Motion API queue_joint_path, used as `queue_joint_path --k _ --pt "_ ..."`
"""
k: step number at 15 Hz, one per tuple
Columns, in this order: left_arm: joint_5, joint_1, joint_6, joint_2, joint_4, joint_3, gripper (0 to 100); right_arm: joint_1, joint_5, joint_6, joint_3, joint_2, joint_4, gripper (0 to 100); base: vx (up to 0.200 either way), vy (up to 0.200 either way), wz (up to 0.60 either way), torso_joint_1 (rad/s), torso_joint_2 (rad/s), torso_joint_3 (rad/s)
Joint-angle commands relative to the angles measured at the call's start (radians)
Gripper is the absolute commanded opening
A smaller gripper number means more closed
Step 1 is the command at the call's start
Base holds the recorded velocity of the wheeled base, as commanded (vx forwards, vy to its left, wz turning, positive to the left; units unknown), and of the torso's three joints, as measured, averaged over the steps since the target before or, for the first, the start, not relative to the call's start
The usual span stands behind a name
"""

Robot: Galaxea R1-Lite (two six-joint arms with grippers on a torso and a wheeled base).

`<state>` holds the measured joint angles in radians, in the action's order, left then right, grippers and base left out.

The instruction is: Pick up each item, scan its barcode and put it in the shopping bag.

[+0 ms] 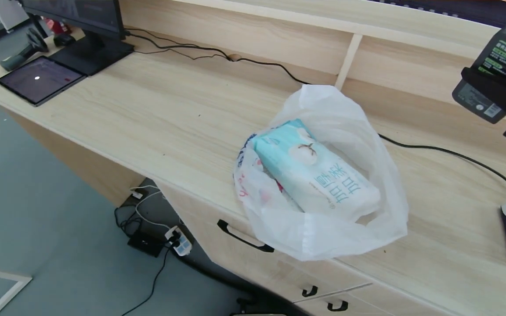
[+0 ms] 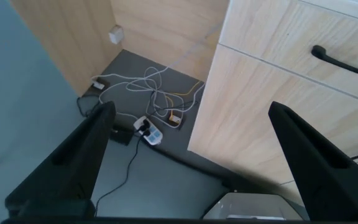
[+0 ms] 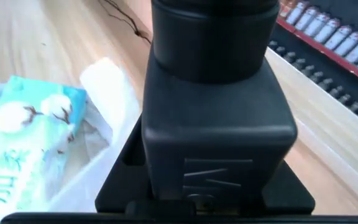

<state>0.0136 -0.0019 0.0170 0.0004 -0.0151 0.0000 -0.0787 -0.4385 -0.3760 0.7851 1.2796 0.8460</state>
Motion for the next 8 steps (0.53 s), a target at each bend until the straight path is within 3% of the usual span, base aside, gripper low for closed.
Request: queue_joint_path --k 1,4,8 --pt "0.000 0.000 0.000 0.000 0.000 0.000 100 -0.030 0.000 0.075 0.003 0.014 -0.001 0 0.000 0.000 0.00 0.000 0.00 0.000" --pt "0.000 0.000 0.000 0.000 0.000 0.000 100 -0.125 0.015 0.178 0.025 0.064 0.001 0 0.000 0.000 0.00 0.000 0.00 0.000" --pt "0.000 0.000 0.000 0.000 0.000 0.000 100 -0.222 0.043 0.175 0.013 0.138 0.008 0 0.000 0.000 0.00 0.000 0.00 0.000"
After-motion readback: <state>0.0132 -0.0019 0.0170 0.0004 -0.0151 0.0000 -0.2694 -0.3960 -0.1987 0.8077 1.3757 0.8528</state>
